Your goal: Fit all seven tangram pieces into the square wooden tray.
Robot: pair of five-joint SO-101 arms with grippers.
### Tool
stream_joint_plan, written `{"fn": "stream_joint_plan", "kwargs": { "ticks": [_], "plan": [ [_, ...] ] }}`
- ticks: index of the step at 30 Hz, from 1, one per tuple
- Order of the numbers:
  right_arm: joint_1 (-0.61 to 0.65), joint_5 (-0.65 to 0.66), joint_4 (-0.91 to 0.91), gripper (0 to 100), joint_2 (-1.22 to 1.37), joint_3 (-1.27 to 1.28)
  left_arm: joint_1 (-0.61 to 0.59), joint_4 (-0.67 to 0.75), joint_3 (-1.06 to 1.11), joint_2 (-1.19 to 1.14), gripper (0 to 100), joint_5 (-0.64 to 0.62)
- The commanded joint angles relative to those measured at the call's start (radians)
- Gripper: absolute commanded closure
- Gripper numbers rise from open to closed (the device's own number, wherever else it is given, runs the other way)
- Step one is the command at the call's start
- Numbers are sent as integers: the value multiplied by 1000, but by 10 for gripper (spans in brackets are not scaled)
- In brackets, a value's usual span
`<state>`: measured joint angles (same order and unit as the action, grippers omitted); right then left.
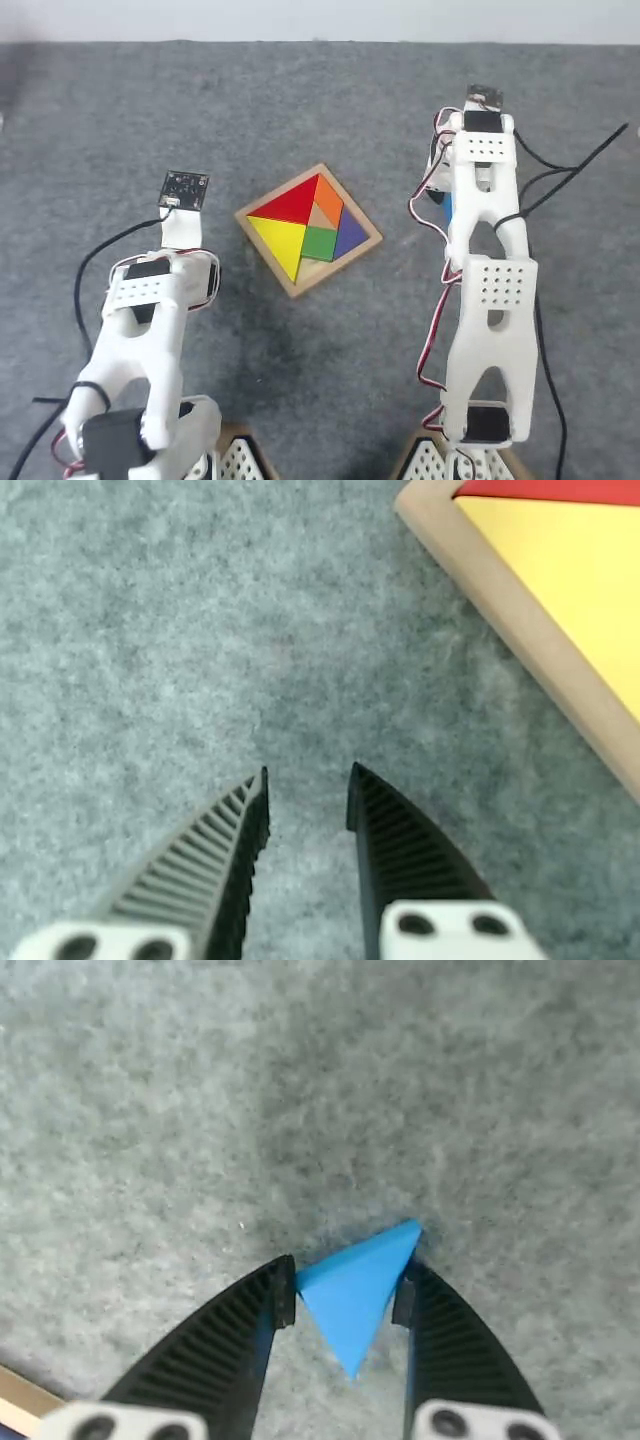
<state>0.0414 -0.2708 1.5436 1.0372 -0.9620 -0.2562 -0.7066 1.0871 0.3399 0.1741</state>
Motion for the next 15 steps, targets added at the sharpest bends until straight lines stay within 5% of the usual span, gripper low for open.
{"fn": "stream_joint_plan", "kwargs": {
  "ticks": [1,15],
  "plan": [
    [1,-12,50,874,18,-87,6,15,-4,8,876,6],
    [56,-95,252,901,-12,-238,6,17,-4,8,876,6]
  ]
}}
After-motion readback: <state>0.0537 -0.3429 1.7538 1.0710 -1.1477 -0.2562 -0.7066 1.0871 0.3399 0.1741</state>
